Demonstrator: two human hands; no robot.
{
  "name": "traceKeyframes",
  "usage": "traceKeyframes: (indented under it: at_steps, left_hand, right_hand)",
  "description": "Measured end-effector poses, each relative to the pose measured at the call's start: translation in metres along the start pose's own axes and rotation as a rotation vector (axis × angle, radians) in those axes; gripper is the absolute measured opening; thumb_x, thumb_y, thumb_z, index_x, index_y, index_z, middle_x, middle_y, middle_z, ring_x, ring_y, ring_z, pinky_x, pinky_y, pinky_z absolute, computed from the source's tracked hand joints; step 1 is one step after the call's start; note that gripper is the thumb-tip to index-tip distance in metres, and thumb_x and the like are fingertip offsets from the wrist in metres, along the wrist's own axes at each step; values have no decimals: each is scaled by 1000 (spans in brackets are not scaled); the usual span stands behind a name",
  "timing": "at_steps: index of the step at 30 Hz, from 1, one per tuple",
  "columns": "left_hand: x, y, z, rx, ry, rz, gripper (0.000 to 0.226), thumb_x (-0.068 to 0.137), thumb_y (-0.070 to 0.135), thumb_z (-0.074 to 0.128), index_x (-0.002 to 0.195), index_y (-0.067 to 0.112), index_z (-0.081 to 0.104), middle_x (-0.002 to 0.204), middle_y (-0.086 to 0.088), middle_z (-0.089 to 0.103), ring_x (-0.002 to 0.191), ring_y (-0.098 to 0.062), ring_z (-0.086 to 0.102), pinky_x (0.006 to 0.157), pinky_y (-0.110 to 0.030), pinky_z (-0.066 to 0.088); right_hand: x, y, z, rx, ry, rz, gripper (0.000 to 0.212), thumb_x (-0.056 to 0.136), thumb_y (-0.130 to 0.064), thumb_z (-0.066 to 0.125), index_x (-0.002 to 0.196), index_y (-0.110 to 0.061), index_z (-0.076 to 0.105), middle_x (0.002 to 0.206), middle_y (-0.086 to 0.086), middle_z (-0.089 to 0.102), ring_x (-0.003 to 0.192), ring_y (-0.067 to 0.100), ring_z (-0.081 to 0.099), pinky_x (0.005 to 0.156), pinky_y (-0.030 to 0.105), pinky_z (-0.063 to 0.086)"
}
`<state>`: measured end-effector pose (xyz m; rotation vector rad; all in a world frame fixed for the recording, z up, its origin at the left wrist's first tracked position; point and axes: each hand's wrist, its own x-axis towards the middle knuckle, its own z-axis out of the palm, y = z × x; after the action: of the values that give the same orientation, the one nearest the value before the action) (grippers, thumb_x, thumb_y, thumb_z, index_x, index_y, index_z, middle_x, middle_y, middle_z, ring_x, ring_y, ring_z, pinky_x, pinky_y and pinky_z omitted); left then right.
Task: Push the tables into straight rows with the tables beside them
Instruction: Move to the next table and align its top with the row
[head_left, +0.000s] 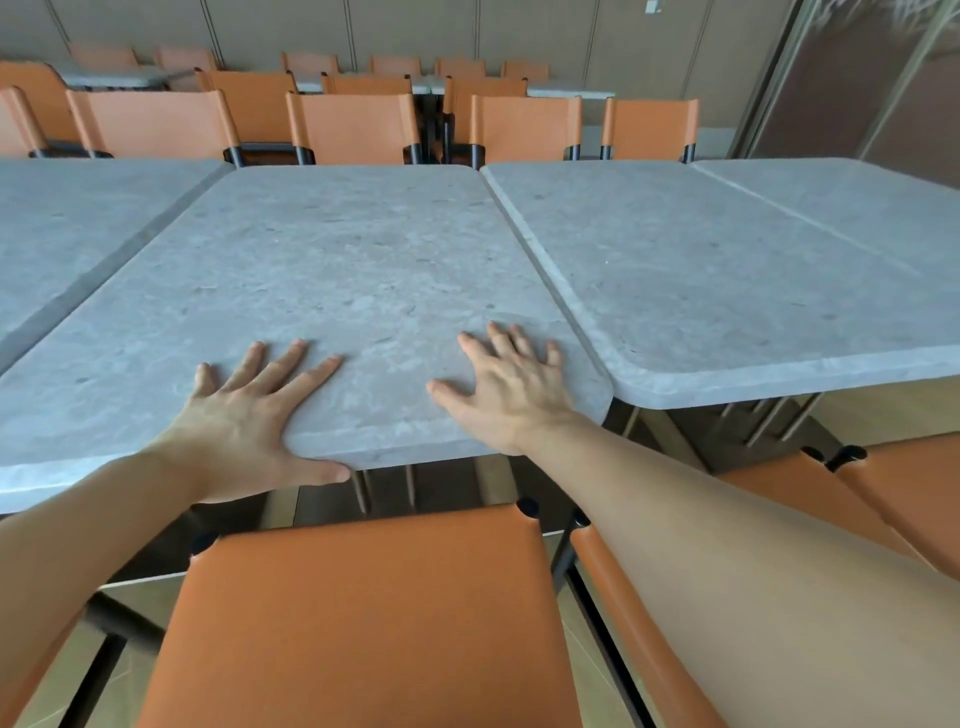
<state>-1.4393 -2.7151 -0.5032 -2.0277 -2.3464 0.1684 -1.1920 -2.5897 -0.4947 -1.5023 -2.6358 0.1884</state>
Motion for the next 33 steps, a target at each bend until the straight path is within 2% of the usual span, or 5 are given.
traceKeyframes:
  at_steps: [6, 13, 21, 33]
  left_hand:
    - [1, -2, 0, 13, 16, 24, 122, 40, 112, 1, 145, 58, -30, 169, 9, -14, 157, -25, -9, 124, -55, 7]
    - [0, -2, -3, -26, -12, 34, 120, 39, 112, 4, 142, 62, -31, 168, 11, -18, 156, -23, -15, 124, -53, 0]
    - [5, -4, -4, -33, -17, 34, 119, 37, 112, 2, 139, 63, -34, 164, 15, -23, 156, -21, -18, 124, -52, -2]
    - [36, -17, 1, -77, 50, 42, 116, 39, 113, 11, 141, 68, -22, 168, 16, -11, 157, -22, -8, 123, -52, 4]
  right_hand:
    - [2, 0, 2, 21, 13, -6, 81, 93, -75, 29, 161, -32, 19, 172, 4, 6, 158, 25, -1, 123, 61, 0]
    - [0, -1, 0, 42, 31, -11, 78, 94, -70, 32, 161, -30, 22, 171, 5, 9, 158, 24, 0, 124, 60, 0]
    - [5, -1, -1, 49, 44, -22, 77, 94, -69, 33, 160, -30, 24, 171, 5, 10, 158, 24, 2, 124, 61, 1]
    - [34, 1, 2, 79, 68, -14, 79, 93, -69, 36, 160, -28, 27, 170, 5, 14, 158, 25, 5, 124, 59, 1]
